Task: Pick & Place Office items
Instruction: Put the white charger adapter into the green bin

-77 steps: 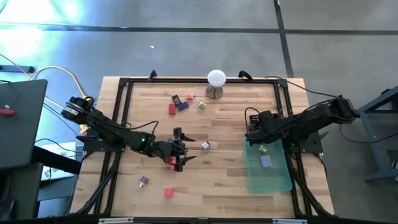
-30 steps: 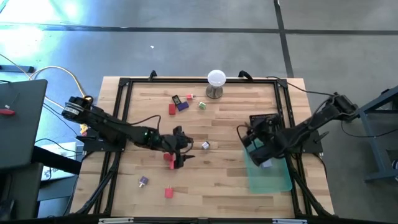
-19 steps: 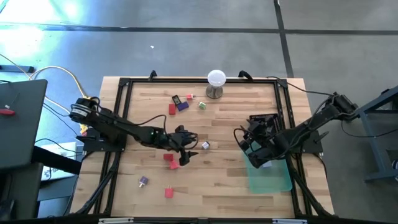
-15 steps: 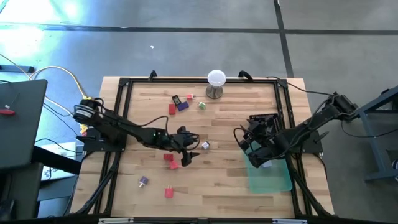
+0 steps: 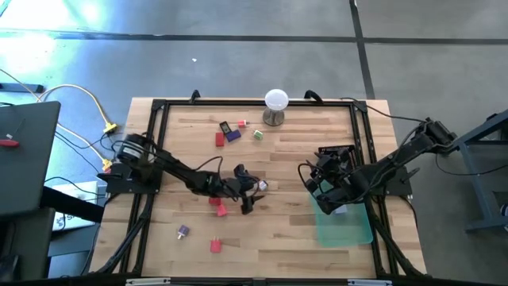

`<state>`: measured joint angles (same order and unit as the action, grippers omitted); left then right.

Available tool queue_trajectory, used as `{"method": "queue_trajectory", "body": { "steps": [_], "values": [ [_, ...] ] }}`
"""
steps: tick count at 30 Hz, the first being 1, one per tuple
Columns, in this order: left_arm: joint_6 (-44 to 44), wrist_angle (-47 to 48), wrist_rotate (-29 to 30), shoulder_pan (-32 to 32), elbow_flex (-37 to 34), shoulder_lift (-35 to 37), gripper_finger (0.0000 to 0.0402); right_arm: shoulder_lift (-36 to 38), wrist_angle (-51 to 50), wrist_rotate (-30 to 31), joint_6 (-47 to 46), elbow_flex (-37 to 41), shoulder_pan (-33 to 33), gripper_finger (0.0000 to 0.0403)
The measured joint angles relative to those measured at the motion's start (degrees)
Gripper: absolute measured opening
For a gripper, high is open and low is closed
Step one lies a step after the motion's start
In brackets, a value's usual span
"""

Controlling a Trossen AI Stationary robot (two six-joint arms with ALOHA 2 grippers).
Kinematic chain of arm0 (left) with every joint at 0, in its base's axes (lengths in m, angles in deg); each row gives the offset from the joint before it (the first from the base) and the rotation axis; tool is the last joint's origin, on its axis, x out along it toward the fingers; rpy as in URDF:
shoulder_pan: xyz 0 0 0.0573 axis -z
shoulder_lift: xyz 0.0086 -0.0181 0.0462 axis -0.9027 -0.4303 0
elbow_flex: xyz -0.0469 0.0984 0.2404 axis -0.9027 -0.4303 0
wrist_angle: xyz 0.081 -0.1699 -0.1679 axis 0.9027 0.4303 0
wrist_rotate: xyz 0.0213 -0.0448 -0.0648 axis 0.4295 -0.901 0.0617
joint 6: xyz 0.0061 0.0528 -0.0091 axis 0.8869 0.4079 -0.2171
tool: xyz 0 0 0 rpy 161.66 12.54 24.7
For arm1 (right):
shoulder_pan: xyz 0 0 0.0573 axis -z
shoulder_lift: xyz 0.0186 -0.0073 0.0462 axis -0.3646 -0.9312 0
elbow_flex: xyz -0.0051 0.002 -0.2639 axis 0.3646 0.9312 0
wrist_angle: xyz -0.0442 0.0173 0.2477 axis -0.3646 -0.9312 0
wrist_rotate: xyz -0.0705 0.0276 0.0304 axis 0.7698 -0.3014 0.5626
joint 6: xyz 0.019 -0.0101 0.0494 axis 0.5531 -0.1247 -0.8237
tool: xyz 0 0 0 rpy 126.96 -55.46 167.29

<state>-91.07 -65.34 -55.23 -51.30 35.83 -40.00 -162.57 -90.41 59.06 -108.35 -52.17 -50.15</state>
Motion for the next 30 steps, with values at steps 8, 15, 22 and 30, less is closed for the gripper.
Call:
{"method": "queue_trajectory", "body": {
  "steps": [8,15,22,30],
  "values": [
    [1.48,-0.5,5.25,0.19,0.14,-0.32,0.0317,0.0,0.0,0.02,0.0,0.0,0.02,0.0165],
    [1.24,-0.91,5.63,0.2,0.54,-4.18,0.0317,0.0,0.28,0.04,0.0,0.0,0.02,0.0165],
    [1.19,-1.68,5.65,-0.17,1.1,-5.98,0.0317,0.0,0.42,0.22,0.0,0.0,0.02,0.0165],
    [-1.73,-1.86,4.34,-2.65,2.3,-9.2,0.0317,0.0,0.52,0.43,0.0,0.02,0.02,0.0165]
  ]
}}
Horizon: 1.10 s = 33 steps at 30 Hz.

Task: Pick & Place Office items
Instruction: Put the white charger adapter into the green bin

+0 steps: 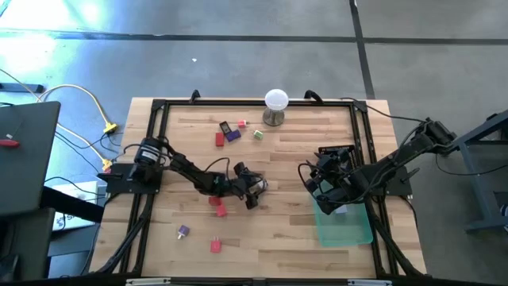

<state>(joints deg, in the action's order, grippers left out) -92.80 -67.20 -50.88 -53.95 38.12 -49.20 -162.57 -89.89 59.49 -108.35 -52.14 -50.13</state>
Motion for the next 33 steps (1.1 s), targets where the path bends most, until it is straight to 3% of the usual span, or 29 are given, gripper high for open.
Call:
{"method": "queue_trajectory", "body": {
  "steps": [16,30,33],
  "values": [
    [1.18,0.13,-1.42,-0.52,0.83,-0.41,0.0303,0.0,0.53,-1.32,1.27,-0.02,0.02,0.0165],
    [4.06,0.07,-1.35,0.58,0.83,-0.41,0.0127,0.0,0.73,-1.39,1.27,0.0,0.0,0.0165],
    [4.76,0.06,-0.9,1.08,0.83,-0.41,0.0121,0.0,0.98,-1.81,1.27,0.0,0.0,0.0165]
  ]
}}
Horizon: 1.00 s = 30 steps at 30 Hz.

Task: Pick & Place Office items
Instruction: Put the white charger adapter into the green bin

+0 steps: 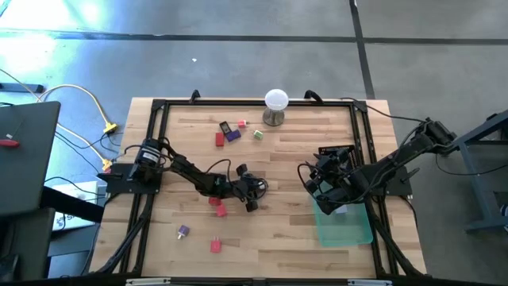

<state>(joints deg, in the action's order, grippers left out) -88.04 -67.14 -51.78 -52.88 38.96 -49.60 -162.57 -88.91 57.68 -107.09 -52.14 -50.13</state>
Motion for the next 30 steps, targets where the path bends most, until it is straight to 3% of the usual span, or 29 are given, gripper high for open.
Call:
{"method": "queue_trajectory", "body": {
  "steps": [5,9,13,17,20,25,30],
  "values": [
    [3.11,0.51,0.67,0.88,-0.15,1.47,0.0121,-0.04,2.92,-2.76,2.46,-0.02,0.0,0.0165],
    [6.76,0.25,5.17,3.1,-0.13,5.12,0.0126,-0.82,7.72,-5.69,8.77,0.0,0.0,0.0165],
    [17.87,0.13,16.21,7.38,-0.11,8.98,0.0126,-1.41,14.41,-10.54,13.21,0.0,0.54,0.0165],
    [34.41,-4.78,31.38,12.25,-0.07,11.04,0.0126,-1.58,23.28,-13.03,9.36,0.01,1.82,0.0165],
    [45.44,-10.41,37.25,15.03,-0.07,11.2,0.0126,-1.56,29.83,-17.12,12.39,-0.01,2.8,0.0165],
    [50.12,-13.11,38.64,16.85,-0.07,11.23,0.0126,-3.16,40.54,-26.06,21.33,-0.01,3.03,0.0165],
    [49.37,-13.09,38.79,16.5,-0.07,11.23,0.0126,-4.93,46.92,-26.14,31.21,-0.02,2.84,0.0165]
  ]
}}
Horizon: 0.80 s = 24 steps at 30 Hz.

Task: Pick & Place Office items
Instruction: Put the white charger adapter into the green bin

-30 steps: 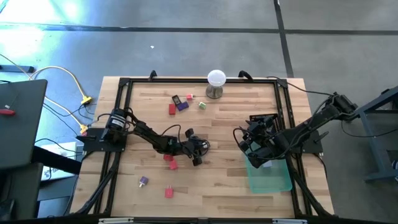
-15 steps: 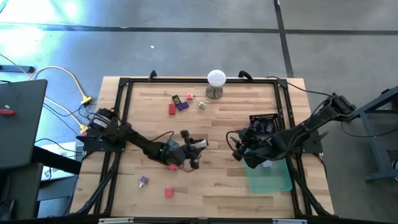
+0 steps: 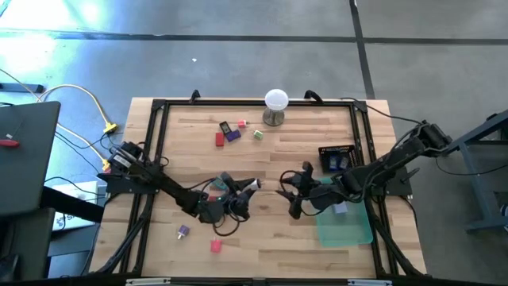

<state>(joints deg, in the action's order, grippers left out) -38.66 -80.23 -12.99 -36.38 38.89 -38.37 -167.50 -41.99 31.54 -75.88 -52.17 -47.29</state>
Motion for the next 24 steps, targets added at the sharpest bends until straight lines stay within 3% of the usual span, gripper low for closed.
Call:
{"method": "queue_trajectory", "body": {
  "steps": [5,14,18,24],
  "values": [
    [-0.04,-0.08,-0.01,-0.28,0.0,0.0,0.0127,-0.43,0.96,-0.03,5.15,0.02,-0.02,0.0165],
    [-0.66,-0.06,-0.18,-0.28,0.0,0.0,0.0127,-0.43,2.78,-0.57,5.52,0.02,-0.04,0.0174],
    [-0.94,-0.06,-0.17,-0.28,0.0,0.0,0.0127,-0.43,1.06,-1.04,4.31,0.02,-0.07,0.0212],
    [-1.07,-0.06,-0.2,-0.28,0.0,0.0,0.0127,-2.47,0.93,-1.11,3.09,0.08,0.58,0.0301]
  ]
}}
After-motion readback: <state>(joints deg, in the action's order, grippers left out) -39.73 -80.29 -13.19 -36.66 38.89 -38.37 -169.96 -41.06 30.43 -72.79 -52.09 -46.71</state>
